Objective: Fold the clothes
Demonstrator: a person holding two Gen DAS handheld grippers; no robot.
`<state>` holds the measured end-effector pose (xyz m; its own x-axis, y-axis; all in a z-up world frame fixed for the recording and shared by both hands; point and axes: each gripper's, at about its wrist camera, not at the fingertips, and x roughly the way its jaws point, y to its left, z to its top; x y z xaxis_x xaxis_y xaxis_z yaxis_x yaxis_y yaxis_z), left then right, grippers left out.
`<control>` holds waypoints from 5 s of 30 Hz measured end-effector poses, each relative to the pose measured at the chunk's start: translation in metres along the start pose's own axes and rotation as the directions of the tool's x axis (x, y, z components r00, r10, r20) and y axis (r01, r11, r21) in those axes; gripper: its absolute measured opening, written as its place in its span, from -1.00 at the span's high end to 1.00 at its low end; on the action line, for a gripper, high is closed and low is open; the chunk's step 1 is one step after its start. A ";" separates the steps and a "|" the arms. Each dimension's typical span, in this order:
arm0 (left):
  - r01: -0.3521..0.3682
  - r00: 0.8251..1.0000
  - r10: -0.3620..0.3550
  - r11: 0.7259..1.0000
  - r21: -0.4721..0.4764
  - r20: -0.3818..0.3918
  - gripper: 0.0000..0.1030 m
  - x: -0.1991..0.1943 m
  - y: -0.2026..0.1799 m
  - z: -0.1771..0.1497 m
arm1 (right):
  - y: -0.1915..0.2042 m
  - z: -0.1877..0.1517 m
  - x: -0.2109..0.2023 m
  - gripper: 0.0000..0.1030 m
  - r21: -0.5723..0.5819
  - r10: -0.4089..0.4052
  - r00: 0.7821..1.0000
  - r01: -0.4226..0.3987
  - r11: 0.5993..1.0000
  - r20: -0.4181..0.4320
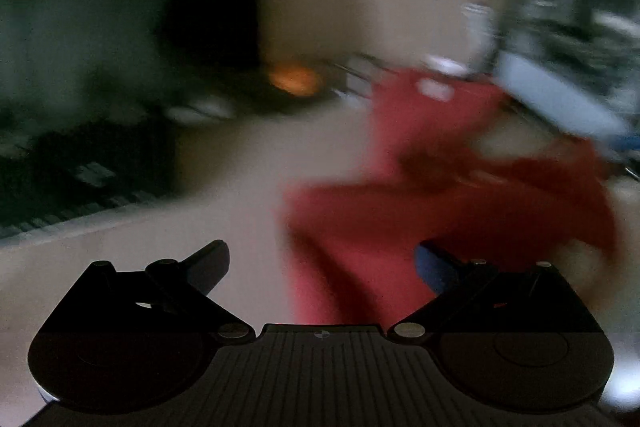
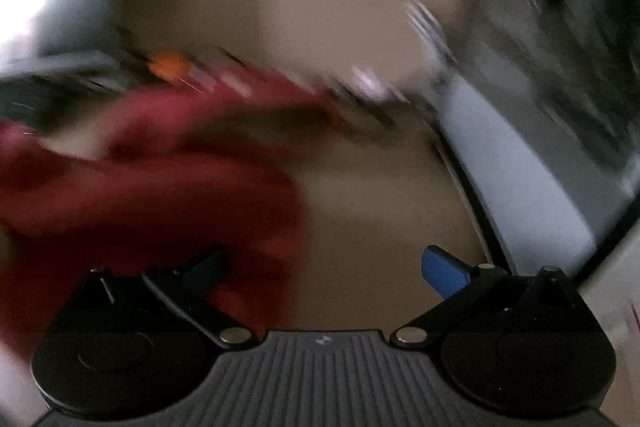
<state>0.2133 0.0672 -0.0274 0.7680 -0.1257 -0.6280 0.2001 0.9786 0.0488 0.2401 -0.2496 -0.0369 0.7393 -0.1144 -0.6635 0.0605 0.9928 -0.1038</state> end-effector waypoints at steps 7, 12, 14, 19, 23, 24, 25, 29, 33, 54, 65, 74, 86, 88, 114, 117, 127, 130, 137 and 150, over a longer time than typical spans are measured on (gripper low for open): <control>-0.007 1.000 -0.001 0.965 -0.261 -0.030 -0.97 -0.010 0.058 -0.007 | -0.059 -0.011 -0.027 -0.58 0.349 0.268 0.961 -0.275 0.896 0.070; 0.258 0.963 -0.268 0.886 -0.386 0.030 -0.97 -0.013 0.069 -0.015 | -0.044 -0.001 0.000 -0.35 0.400 0.405 0.911 -0.402 0.824 0.081; 0.246 0.964 -0.266 0.893 -0.377 -0.001 -0.97 -0.001 0.058 -0.016 | -0.031 -0.001 0.016 -0.34 0.403 0.451 0.890 -0.437 0.804 0.064; 0.258 0.955 -0.296 0.876 -0.408 -0.032 -0.85 0.019 0.041 -0.021 | -0.010 -0.005 0.030 0.19 0.401 0.531 0.846 -0.499 0.768 0.036; 0.265 0.956 -0.292 0.895 -0.359 -0.021 0.06 0.011 0.026 -0.014 | -0.022 -0.003 0.018 0.57 0.439 0.544 0.836 -0.516 0.735 0.070; 0.270 0.956 -0.293 0.897 -0.350 -0.012 0.26 0.007 0.023 -0.012 | -0.025 -0.001 0.012 0.64 0.442 0.547 0.833 -0.523 0.728 0.085; 0.277 0.956 -0.295 0.898 -0.343 -0.002 0.55 0.003 0.021 -0.010 | -0.028 0.001 0.006 0.68 0.437 0.549 0.830 -0.533 0.724 0.103; 0.358 0.932 -0.353 0.870 -0.339 0.078 0.63 -0.015 0.015 0.010 | -0.034 0.017 -0.015 0.73 0.383 0.531 0.833 -0.546 0.745 0.155; 0.396 0.918 -0.367 0.878 -0.270 0.151 0.63 -0.028 0.005 0.035 | -0.039 0.029 -0.012 0.73 0.323 0.451 0.878 -0.478 0.817 0.157; 0.269 0.943 -0.260 0.963 -0.016 0.209 -0.91 -0.029 -0.040 0.054 | 0.043 0.053 -0.008 -1.00 -0.049 0.503 0.846 -0.503 0.863 0.177; 0.068 0.997 -0.070 0.992 -0.108 -0.015 -1.00 0.109 -0.039 0.017 | 0.051 0.043 0.071 -1.00 0.029 0.588 0.806 -0.591 0.807 0.060; 0.046 0.999 -0.046 0.994 -0.097 0.000 -1.00 0.109 -0.041 0.017 | 0.055 0.039 0.068 -1.00 0.025 0.588 0.806 -0.590 0.807 0.066; 0.077 0.997 -0.076 0.991 -0.107 0.006 -1.00 0.102 -0.038 0.016 | 0.073 0.063 0.065 -1.00 0.025 0.503 0.860 -0.503 0.864 -0.092; 0.076 0.997 -0.076 0.991 -0.107 0.010 -1.00 0.102 -0.038 0.016 | 0.072 0.066 0.057 -1.00 0.055 0.481 0.873 -0.478 0.877 -0.080; 0.080 0.997 -0.079 0.987 -0.143 0.010 -1.00 0.100 -0.041 0.014 | 0.077 0.041 0.021 -1.00 -0.084 0.454 0.891 -0.453 0.887 -0.008; 0.079 0.997 -0.079 0.986 -0.144 0.010 -1.00 0.100 -0.040 0.014 | 0.053 0.053 0.023 -1.00 0.008 0.446 0.895 -0.446 0.895 0.028; 0.070 0.998 -0.069 0.987 -0.143 0.010 -1.00 0.100 -0.040 0.014 | 0.052 0.031 0.056 -1.00 -0.032 0.372 0.928 -0.372 0.927 -0.022; 0.069 0.998 -0.068 0.987 -0.142 0.009 -1.00 0.100 -0.040 0.014 | 0.052 0.029 0.057 -1.00 -0.036 0.373 0.928 -0.373 0.927 -0.015; 0.049 0.999 -0.048 0.991 -0.127 0.012 -1.00 0.099 -0.044 0.015 | 0.052 0.029 0.058 -1.00 -0.035 0.370 0.929 -0.370 0.928 -0.010; 0.121 0.992 -0.122 0.956 -0.266 0.013 -1.00 0.022 -0.050 0.020 | 0.050 0.029 0.060 -1.00 -0.032 0.374 0.927 -0.375 0.927 -0.013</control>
<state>0.2328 0.0125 -0.0283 0.7455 -0.2462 -0.6193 0.1227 0.9641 -0.2355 0.3071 -0.2054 -0.0602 0.6997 0.2652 -0.6633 -0.2423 0.9616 0.1289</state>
